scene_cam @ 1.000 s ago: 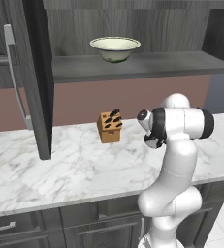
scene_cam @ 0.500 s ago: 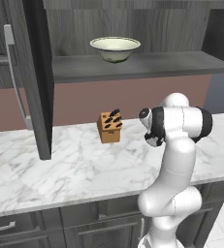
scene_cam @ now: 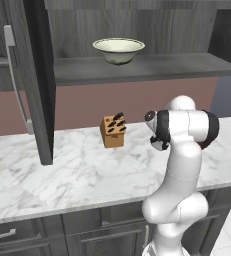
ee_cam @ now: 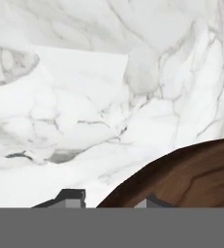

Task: Open the cabinet. Pick the bowls from the counter and place them in the cabinet. Then close the cabinet.

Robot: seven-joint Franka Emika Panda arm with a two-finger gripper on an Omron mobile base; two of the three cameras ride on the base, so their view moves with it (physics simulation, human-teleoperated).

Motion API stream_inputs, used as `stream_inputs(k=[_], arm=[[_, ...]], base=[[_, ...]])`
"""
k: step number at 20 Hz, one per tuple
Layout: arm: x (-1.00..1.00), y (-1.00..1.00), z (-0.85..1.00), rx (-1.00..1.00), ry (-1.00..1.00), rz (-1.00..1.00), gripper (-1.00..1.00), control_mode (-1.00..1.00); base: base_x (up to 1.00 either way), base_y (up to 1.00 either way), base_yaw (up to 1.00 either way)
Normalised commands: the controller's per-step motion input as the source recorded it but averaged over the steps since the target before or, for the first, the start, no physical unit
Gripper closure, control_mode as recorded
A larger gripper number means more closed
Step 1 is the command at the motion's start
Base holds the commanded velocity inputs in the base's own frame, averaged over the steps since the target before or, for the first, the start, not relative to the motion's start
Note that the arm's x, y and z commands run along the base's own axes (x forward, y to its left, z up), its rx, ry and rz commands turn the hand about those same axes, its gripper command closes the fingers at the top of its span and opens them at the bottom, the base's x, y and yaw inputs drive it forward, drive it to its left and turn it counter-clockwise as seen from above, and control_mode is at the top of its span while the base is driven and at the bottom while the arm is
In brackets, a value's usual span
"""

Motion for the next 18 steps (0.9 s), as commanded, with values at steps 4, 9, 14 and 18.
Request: stream_inputs(k=[4, 9, 14, 18], arm=[[-0.14, -0.02, 0.1, 0.0, 0.0, 0.0, 1.0, -1.0], [-0.41, 0.09, 0.21, -0.01, 0.0, 0.08, 1.0, -1.0], [-0.51, 0.57, 0.2, -0.07, 0.0, 0.21, 1.0, -1.0], [-0.62, 0.71, 0.35, -0.11, 0.03, 0.31, 1.0, -1.0]], base=[[0.0, 0.0, 0.0], [0.0, 0.0, 0.0], [0.0, 0.0, 0.0], [0.0, 0.0, 0.0]])
